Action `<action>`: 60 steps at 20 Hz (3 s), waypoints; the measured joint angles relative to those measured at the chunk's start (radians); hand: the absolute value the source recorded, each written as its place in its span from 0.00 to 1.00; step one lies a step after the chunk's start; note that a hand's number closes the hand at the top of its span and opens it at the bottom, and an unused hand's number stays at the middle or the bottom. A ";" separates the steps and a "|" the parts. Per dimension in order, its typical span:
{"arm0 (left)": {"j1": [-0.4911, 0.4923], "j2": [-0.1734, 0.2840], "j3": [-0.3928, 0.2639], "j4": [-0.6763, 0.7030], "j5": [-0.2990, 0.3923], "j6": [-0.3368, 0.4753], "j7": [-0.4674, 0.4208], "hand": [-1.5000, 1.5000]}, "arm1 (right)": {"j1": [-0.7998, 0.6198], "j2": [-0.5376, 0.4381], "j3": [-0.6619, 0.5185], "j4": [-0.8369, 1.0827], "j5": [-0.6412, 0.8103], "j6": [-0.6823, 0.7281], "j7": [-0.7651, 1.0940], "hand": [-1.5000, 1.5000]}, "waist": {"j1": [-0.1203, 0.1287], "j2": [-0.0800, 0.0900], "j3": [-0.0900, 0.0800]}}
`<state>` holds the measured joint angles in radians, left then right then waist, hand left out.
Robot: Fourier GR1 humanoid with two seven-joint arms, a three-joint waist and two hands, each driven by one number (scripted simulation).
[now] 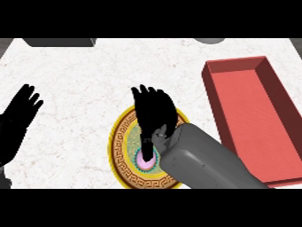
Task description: Pick the lemon from the plate and place it in the cardboard box
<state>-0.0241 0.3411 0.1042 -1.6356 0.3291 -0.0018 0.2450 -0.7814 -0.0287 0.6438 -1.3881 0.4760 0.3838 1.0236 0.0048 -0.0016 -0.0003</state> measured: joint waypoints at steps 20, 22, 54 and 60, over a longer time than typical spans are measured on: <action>-0.011 -0.034 0.021 0.004 -0.033 -0.023 0.012 0.50 | -0.064 0.016 0.073 0.175 -0.001 -0.039 0.003 0.00 | 0.005 0.001 0.000; -0.008 -0.037 0.020 -0.007 -0.032 -0.027 0.019 0.50 | -0.080 0.017 0.077 0.207 -0.010 -0.043 0.003 0.00 | 0.008 0.001 0.000; -0.010 -0.071 0.068 -0.018 -0.063 -0.073 0.033 0.50 | -0.061 0.024 0.114 0.392 0.051 -0.100 -0.123 1.00 | 0.007 -0.003 0.000; -0.015 -0.083 0.070 -0.026 -0.073 -0.076 0.046 0.50 | -0.075 0.026 0.119 0.421 0.078 -0.130 -0.161 1.00 | 0.008 -0.003 0.000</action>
<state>-0.0391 0.2580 0.1745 -1.6618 0.2562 -0.0773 0.2910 -0.8567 -0.0026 0.7624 -0.9671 0.5543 0.2536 0.8625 0.0128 -0.0045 0.0000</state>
